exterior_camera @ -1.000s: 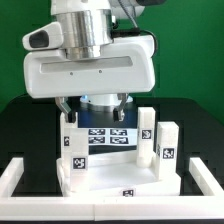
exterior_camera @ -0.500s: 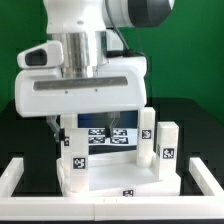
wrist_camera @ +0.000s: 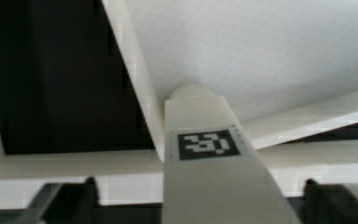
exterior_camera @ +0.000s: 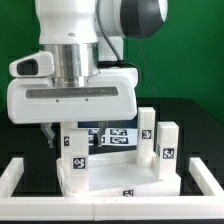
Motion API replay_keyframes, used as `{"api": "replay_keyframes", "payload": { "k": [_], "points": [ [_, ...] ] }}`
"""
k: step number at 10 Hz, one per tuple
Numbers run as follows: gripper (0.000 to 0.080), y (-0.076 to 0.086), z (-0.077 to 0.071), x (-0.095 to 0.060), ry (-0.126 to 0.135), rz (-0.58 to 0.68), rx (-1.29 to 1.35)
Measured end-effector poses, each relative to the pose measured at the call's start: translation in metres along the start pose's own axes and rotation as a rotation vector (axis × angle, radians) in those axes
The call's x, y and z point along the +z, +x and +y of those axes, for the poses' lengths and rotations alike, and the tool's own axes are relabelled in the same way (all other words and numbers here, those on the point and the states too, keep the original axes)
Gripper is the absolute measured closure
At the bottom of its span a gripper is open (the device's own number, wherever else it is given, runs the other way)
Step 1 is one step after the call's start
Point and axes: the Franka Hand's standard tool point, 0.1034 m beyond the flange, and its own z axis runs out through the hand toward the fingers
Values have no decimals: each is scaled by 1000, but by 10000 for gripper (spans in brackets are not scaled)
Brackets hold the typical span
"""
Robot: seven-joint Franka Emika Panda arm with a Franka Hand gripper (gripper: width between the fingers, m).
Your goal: Assemble desk
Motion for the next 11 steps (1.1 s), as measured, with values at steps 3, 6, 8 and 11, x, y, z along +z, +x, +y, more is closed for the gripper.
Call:
{"api": "replay_keyframes", "payload": {
  "k": [3, 6, 8, 11],
  "points": [
    [512, 0, 0, 0, 0, 0, 248],
    [512, 4, -6, -1, -1, 15, 578],
    [512, 8, -8, 1, 5, 30, 876],
    [511, 9, -19, 2, 55, 43, 1377]
  ]
}}
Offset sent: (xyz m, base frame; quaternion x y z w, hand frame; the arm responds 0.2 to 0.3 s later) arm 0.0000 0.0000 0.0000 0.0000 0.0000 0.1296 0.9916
